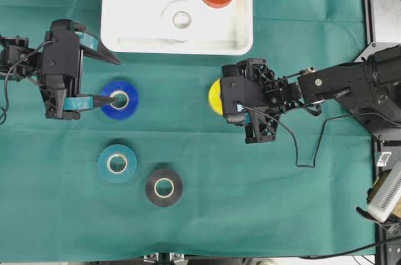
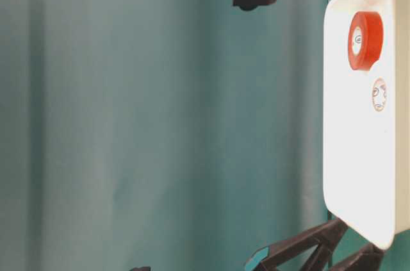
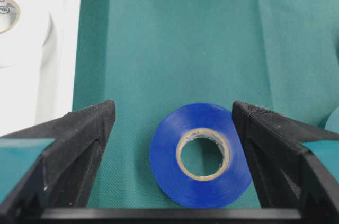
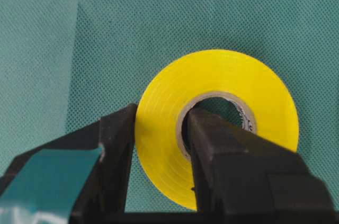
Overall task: Put the tape alternately from left to right into the white case.
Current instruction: 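Lift yellow tape with right gripper and carry it into white tray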
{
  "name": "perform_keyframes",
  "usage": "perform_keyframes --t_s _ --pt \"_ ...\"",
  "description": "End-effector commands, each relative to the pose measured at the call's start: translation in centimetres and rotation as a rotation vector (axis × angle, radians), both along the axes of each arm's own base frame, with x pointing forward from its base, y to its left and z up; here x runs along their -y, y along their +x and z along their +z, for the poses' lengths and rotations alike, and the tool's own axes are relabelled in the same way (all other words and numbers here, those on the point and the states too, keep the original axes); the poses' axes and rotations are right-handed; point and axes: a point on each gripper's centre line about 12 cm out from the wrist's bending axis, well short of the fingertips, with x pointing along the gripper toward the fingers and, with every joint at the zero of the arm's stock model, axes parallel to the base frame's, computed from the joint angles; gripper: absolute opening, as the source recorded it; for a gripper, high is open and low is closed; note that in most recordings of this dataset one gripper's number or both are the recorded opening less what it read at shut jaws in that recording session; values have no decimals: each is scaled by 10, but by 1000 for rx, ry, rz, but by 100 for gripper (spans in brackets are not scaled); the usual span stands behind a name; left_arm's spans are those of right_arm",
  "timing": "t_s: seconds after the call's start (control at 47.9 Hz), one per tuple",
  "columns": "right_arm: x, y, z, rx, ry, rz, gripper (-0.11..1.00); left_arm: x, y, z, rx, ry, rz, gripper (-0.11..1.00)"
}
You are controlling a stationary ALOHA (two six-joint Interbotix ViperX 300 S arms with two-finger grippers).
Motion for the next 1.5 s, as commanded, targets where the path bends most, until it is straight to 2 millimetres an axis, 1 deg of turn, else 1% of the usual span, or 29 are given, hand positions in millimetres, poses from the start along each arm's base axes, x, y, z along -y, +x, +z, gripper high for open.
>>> perform_keyframes --t_s 0.0,0.146,0.376,0.522,0.627,0.835,0.961,1.128,1.358,1.483 --pt "-1 7 17 58 5 4 29 1 4 8 31 0 -3 73" --pt "-1 7 28 91 9 6 29 1 4 8 32 0 -3 73" --pt "-1 2 54 172 19 6 27 1 4 8 31 0 -3 73" --pt "0 -2 67 212 24 5 27 1 4 8 32 -2 -2 73" --pt "0 -3 73 236 28 6 27 1 4 8 31 1 -4 73" --pt "1 0 78 253 22 9 27 1 4 8 31 0 -3 73" --pt "11 4 83 265 11 -18 27 1 4 8 31 0 -3 73" --pt "33 7 86 274 -8 -76 27 1 4 8 31 0 -3 73" --pt "72 6 88 278 -48 -174 27 1 4 8 31 -2 -2 73" --pt "90 3 85 269 -64 -222 27 1 4 7 29 0 -3 73"
